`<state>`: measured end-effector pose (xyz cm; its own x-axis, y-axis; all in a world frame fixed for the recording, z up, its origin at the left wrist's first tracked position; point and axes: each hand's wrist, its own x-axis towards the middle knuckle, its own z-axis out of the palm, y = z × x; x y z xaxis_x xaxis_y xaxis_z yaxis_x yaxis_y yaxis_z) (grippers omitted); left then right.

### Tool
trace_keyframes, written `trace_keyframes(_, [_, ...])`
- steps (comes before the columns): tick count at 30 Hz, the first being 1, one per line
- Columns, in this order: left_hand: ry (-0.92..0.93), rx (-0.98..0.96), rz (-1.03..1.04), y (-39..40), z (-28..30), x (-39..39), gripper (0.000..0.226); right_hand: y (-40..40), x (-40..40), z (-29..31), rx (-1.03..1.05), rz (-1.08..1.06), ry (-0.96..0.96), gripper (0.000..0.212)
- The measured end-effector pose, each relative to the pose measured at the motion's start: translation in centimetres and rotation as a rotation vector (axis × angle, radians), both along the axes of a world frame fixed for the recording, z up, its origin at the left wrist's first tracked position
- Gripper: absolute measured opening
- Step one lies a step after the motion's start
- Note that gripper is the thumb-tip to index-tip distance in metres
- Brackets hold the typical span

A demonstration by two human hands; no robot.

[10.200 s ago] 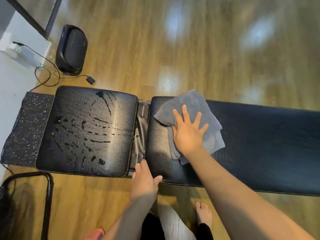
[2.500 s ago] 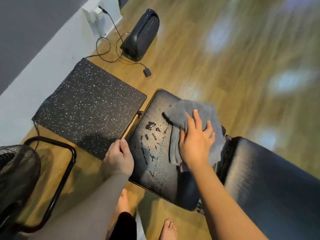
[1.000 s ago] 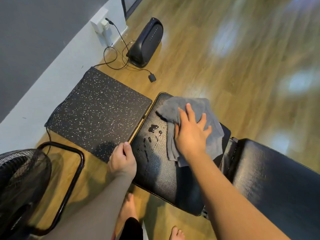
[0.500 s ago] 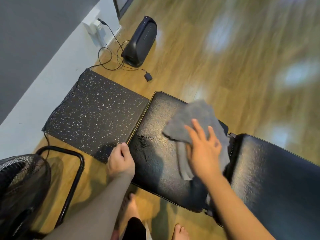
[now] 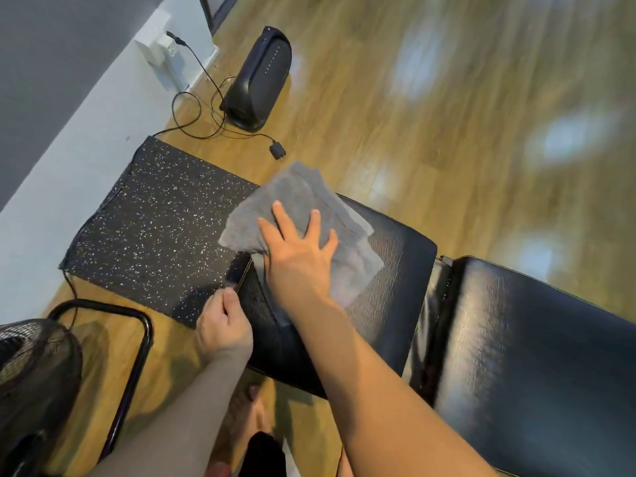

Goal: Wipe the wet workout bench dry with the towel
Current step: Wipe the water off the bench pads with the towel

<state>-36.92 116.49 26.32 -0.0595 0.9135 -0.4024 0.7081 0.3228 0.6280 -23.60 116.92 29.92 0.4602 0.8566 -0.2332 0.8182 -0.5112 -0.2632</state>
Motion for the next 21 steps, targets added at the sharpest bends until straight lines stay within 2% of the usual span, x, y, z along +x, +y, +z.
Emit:
trace_keyframes(3, [-0.134,-0.117,0.174,0.0,0.2,0.2,0.043,-3.3,-1.2,0.5,-0.031,0.079,-0.008,0.052])
trace_keyframes(5, [-0.378,-0.217,0.349,0.7,-0.1,-0.2,0.041,-7.2,-3.9,0.9,-0.01,0.085,-0.013,0.05])
trace_keyframes(7, [-0.612,-0.462,0.511,1.6,-0.5,-1.5,0.04,-11.2,-6.8,0.6,-0.035,0.057,0.018,0.056])
trace_keyframes(8, [-0.658,-0.567,0.54,1.7,-0.4,-2.3,0.038,-12.8,-7.8,0.4,-0.059,0.059,0.039,0.061])
trace_keyframes(10, [-0.69,-0.656,0.514,1.9,-0.4,-3.5,0.043,-14.3,-8.3,0.8,-0.091,0.119,0.055,0.061])
trace_keyframes(13, [-0.795,-0.689,0.574,1.9,0.4,-3.7,0.045,-11.5,-6.6,1.3,-0.101,0.12,0.04,0.054])
trace_keyframes(15, [-0.811,-0.669,0.61,2.0,0.9,-3.2,0.042,-8.2,-5.4,1.3,-0.08,-0.001,0.045,0.047])
trace_keyframes(17, [-0.838,-0.667,0.61,2.1,0.7,-3.2,0.049,-3.4,-3.9,0.7,-0.049,-0.103,0.088,0.048])
trace_keyframes(21, [-0.804,-0.711,0.597,2.6,0.5,-3.8,0.048,1.1,-3.3,0.3,-0.09,-0.158,0.122,0.053])
